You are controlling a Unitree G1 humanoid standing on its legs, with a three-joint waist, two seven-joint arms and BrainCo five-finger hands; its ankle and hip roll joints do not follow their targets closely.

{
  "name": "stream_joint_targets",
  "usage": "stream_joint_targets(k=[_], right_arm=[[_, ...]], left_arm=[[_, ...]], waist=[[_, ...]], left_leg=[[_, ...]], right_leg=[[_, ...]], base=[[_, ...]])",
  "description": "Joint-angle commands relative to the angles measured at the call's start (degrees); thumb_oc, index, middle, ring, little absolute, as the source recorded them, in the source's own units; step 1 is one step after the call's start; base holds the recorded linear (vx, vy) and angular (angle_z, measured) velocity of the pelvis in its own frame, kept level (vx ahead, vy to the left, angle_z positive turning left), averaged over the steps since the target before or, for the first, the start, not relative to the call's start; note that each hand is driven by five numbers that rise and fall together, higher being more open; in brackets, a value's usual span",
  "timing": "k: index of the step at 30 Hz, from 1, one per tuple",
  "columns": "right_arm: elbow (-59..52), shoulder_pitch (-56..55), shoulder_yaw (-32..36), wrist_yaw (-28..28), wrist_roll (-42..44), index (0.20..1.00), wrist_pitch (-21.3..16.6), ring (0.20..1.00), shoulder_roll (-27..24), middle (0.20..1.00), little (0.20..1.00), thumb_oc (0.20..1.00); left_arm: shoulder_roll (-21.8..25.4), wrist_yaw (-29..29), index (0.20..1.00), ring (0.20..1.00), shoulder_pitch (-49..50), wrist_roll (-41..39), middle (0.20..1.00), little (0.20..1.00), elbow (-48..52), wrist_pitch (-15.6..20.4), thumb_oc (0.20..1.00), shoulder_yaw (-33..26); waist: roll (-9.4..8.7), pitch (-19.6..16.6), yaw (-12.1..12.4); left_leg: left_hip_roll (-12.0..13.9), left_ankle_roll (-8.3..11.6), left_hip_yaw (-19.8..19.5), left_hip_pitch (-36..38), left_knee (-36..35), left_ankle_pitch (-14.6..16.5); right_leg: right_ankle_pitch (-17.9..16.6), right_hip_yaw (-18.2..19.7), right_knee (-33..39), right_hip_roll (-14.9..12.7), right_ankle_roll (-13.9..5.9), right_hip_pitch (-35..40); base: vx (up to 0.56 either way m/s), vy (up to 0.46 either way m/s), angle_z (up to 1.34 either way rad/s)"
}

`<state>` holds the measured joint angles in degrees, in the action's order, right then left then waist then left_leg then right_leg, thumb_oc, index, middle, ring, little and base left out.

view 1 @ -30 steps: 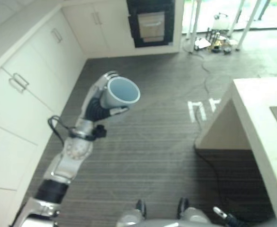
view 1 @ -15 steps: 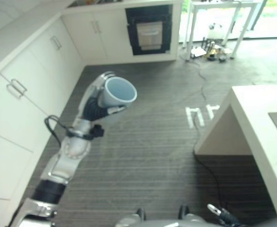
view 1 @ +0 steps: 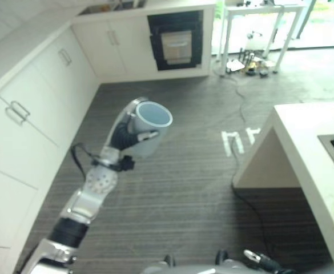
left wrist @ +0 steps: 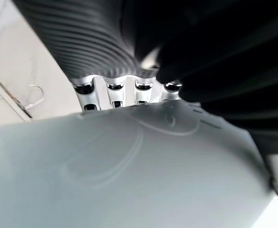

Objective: Place the dishes in the dishwasher.

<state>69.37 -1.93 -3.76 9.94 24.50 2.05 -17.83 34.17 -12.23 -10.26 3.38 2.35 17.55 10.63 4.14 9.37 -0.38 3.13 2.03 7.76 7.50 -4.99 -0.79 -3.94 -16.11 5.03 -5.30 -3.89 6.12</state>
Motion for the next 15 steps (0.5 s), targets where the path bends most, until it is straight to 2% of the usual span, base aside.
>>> stream_joint_targets(k=[1, 5, 7, 8, 9, 10, 11, 13, 14, 15], right_arm=[[2.6, 3.6, -0.4, -1.8, -1.4, 1.000, 0.0, 1.000, -0.4, 1.000, 1.000, 1.000], [2.3, 3.8, -1.0, -1.5, -3.2, 1.000, 0.3, 1.000, -0.3, 1.000, 1.000, 1.000], [2.3, 4.0, -1.3, -1.7, -3.6, 1.000, 0.2, 1.000, -0.6, 1.000, 1.000, 1.000], [2.2, 4.3, -1.3, -2.0, -3.3, 1.000, 0.3, 1.000, -1.1, 1.000, 1.000, 1.000], [2.4, 4.5, -1.4, -2.3, -3.2, 1.000, -0.2, 1.000, -1.4, 1.000, 1.000, 1.000], [2.9, 4.8, -1.1, -2.2, -3.3, 1.000, -0.9, 1.000, -1.7, 1.000, 1.000, 1.000], [3.3, 4.8, -0.8, -2.0, -3.3, 1.000, -1.4, 1.000, -1.9, 1.000, 1.000, 1.000], [3.6, 4.5, -0.4, -2.2, -3.6, 1.000, -1.8, 1.000, -2.1, 1.000, 1.000, 1.000], [3.5, 4.1, 0.2, -2.4, -4.1, 1.000, -1.9, 1.000, -2.2, 1.000, 1.000, 1.000], [3.4, 3.9, 0.4, -3.7, -4.4, 1.000, -0.7, 1.000, -2.0, 1.000, 1.000, 1.000]], left_arm=[[-0.3, -0.8, 0.200, 0.200, -3.5, -2.2, 0.200, 0.200, 3.7, 2.6, 0.200, -4.0], [-0.4, -0.9, 0.200, 0.200, -3.6, -1.7, 0.200, 0.200, 3.7, 1.6, 0.200, -3.8], [-0.5, -1.3, 0.200, 0.200, -4.1, -1.6, 0.200, 0.200, 3.6, 1.5, 0.200, -3.5], [-0.7, -1.2, 0.200, 0.200, -4.0, -1.7, 0.200, 0.200, 3.9, 1.7, 0.200, -3.5], [-0.6, -0.6, 0.200, 0.200, -3.7, -1.8, 0.200, 0.200, 4.0, 2.1, 0.200, -3.8], [-0.6, 0.2, 0.200, 0.200, -3.2, -1.9, 0.200, 0.200, 4.2, 2.4, 0.200, -4.2], [-0.4, 0.6, 0.200, 0.200, -2.5, -2.1, 0.200, 0.200, 4.6, 2.6, 0.200, -4.6], [-0.4, 0.3, 0.200, 0.200, -2.2, -1.1, 0.200, 0.200, 4.9, 2.7, 0.200, -4.9], [-0.6, 0.0, 0.200, 0.200, -2.4, -0.5, 0.200, 0.200, 4.5, 2.8, 0.200, -4.7], [-0.8, 0.0, 0.200, 0.200, -3.0, -0.3, 0.200, 0.200, 3.3, 3.3, 0.200, -4.6]], waist=[[-1.22, 2.0, 0.5], [-1.43, 2.3, 0.3], [-2.25, 3.2, -0.1], [-2.77, 4.1, 0.5], [-2.64, 4.6, 1.1], [-2.32, 4.7, 1.6], [-1.70, 4.8, 1.9], [-1.11, 5.3, 2.1], [-0.81, 5.4, 2.0], [-0.57, 5.1, 2.2]], left_leg=[[1.0, 0.26, 1.2, -2.0, 1.7, 1.1], [1.2, 0.33, 1.7, -2.8, 5.4, 2.2], [0.4, -0.56, 3.3, -5.1, 14.4, 6.2], [-0.1, -0.62, 1.9, -9.1, 22.6, 6.9], [-0.2, -0.48, 0.1, -10.9, 24.0, 6.2], [-0.1, -0.35, -1.1, -11.1, 20.3, 5.1], [1.2, 0.49, -2.0, -10.8, 15.4, 2.9], [2.8, 1.88, -2.5, -10.7, 11.1, -0.8], [3.9, 2.57, -2.0, -11.6, 9.8, -2.6], [3.6, 2.51, -2.1, -11.1, 7.9, -2.6]], right_leg=[[7.6, 2.2, -6.1, 0.8, -0.95, -0.4], [8.5, 2.1, -7.4, 0.9, -0.23, -0.7], [8.8, 2.0, -8.6, -0.4, 0.33, -1.1], [8.5, 2.5, -9.0, -1.0, 1.02, -1.2], [8.3, 3.1, -9.4, -0.8, 1.14, -1.3], [8.0, 3.8, -9.7, -0.6, 0.84, -1.8], [8.3, 4.3, -9.9, -0.3, 0.44, -1.6], [8.9, 4.7, -9.8, -0.5, -0.01, -0.7], [9.2, 4.5, -9.7, -1.0, -0.26, 0.0], [9.5, 4.0, -9.6, -2.4, -1.14, 0.5]], base=[[0.01, -0.026, 0.15], [-0.01, -0.033, 0.06], [-0.01, 0.012, 0.16], [0.06, 0.092, 0.34], [0.13, 0.195, 0.32], [0.21, 0.339, 0.24], [0.22, 0.349, 0.02], [0.21, 0.363, -0.08], [0.29, 0.533, -0.01], [0.29, 0.537, 0.03]])
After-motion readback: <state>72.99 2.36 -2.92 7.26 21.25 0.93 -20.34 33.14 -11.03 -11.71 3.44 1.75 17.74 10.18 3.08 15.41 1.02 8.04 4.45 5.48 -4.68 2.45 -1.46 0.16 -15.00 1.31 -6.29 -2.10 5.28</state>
